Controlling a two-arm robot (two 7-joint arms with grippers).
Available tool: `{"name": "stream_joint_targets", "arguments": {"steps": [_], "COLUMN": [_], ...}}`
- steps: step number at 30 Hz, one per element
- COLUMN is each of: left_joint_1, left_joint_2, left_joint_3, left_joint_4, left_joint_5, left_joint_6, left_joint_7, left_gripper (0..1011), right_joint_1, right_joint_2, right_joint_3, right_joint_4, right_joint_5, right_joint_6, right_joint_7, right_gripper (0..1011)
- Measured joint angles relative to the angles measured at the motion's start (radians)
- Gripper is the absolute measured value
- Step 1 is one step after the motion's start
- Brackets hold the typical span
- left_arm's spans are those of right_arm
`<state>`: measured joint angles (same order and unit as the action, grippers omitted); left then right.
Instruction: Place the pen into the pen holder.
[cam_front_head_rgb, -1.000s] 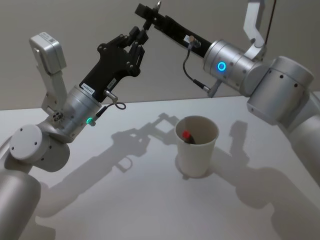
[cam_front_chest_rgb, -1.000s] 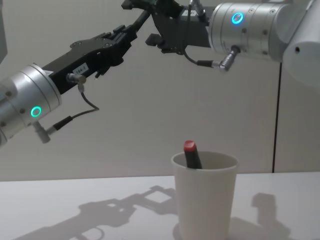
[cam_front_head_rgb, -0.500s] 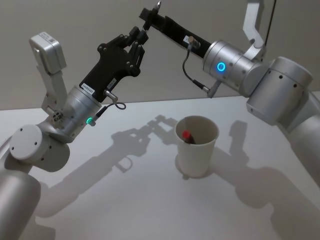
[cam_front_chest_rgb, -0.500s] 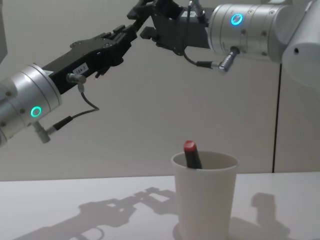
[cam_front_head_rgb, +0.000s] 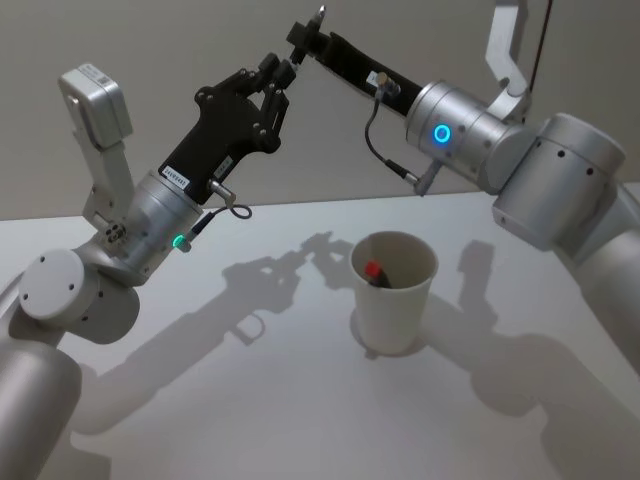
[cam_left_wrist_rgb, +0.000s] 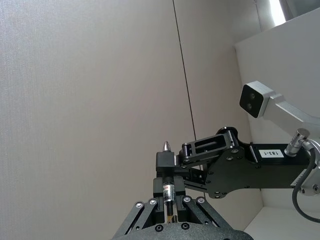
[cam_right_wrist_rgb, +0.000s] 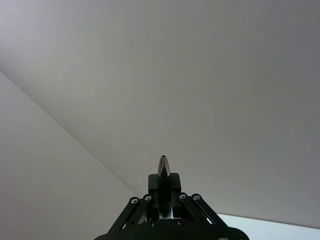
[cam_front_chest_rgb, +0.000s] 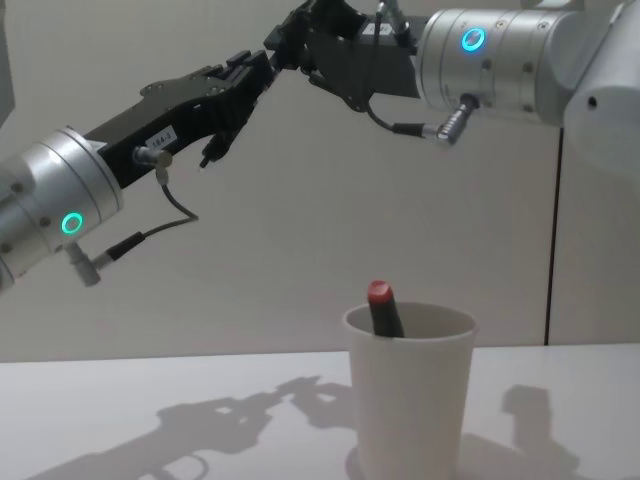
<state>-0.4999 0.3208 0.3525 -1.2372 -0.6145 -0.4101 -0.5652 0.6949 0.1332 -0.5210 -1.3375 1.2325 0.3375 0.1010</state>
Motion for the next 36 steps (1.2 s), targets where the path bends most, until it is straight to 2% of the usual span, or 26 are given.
{"name": "stream_joint_targets", "arguments": {"steps": [36], "left_joint_1": [0.000], "left_joint_2": [0.000], "left_joint_3": [0.000], "left_joint_4": [0.000], "left_joint_5": [0.000], "left_joint_6": [0.000], "left_joint_7": [0.000], "left_gripper": [133], "right_joint_1": [0.000], "right_joint_2": [0.000], "right_joint_3": [0.000], "right_joint_4": [0.000], "right_joint_5": [0.000], "right_joint_6": [0.000], "right_joint_7": [0.000], "right_gripper": [118]}}
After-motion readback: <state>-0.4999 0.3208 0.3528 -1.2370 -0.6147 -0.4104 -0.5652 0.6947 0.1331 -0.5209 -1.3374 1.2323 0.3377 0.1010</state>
